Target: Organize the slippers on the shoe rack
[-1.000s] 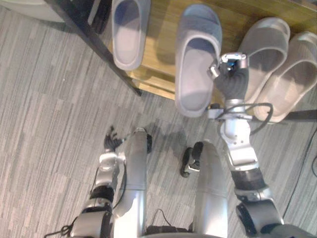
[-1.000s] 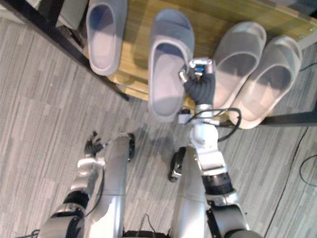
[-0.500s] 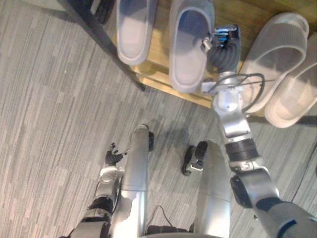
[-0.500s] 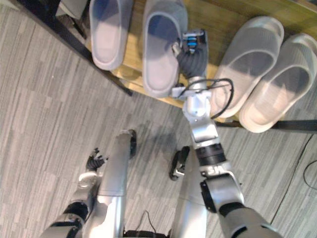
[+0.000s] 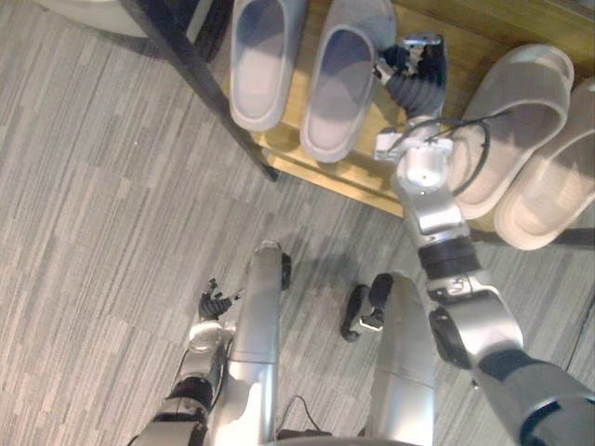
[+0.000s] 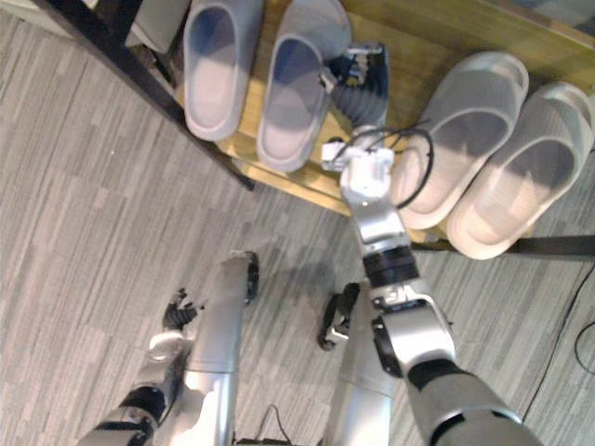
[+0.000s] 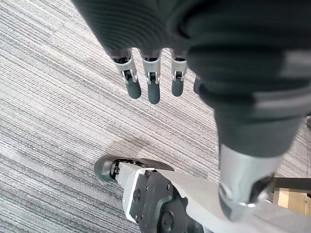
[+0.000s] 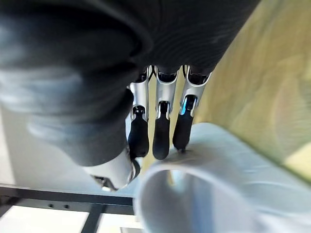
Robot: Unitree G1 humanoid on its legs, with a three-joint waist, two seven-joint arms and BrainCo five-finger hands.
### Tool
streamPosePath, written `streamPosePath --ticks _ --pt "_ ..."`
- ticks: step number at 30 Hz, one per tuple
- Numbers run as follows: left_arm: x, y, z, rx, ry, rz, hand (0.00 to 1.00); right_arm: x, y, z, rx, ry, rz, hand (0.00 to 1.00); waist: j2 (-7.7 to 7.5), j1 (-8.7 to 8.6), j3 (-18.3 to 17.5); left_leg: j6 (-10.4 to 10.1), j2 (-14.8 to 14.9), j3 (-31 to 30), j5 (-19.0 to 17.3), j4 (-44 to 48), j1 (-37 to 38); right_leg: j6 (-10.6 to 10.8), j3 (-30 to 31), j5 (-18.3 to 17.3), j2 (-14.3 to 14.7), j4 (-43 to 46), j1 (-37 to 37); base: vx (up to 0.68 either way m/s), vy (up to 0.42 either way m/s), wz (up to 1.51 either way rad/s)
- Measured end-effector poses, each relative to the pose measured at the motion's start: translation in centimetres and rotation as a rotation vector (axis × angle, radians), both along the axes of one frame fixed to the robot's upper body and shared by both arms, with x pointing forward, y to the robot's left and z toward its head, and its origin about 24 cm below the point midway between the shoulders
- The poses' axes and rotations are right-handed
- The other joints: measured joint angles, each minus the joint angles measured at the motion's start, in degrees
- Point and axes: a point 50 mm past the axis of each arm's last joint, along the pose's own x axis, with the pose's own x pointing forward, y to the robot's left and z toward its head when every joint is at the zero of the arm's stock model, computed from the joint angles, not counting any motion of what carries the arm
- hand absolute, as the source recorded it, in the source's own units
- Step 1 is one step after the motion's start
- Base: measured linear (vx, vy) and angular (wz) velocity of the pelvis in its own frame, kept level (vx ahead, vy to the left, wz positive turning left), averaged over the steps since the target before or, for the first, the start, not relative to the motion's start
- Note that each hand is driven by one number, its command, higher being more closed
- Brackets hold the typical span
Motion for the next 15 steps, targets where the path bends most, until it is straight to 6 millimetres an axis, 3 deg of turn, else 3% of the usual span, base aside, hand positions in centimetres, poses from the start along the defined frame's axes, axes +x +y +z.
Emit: streamPosePath --ticks 9,15 --pt "-0.3 0.0 -0.3 -0.001 0.013 0.006 0.00 0.0 0.3 -0.5 0.032 0.021 0.034 0.00 0.14 0.51 -0.7 -0.2 0.3 0.4 0.1 -0.1 1.3 -0.1 0.3 0.0 0.1 -0.1 1.0 0.00 -0.004 -0.01" --pt "-0.7 0.3 -0.6 0.000 0.029 0.019 0.00 -1.1 2.2 -3.7 0.103 0.072 0.090 0.00 0.08 0.59 -2.0 -0.2 1.1 0.8 0.1 -0.9 2.7 0.2 0.5 0.0 0.7 -1.1 2.0 -0.01 -0.021 -0.06"
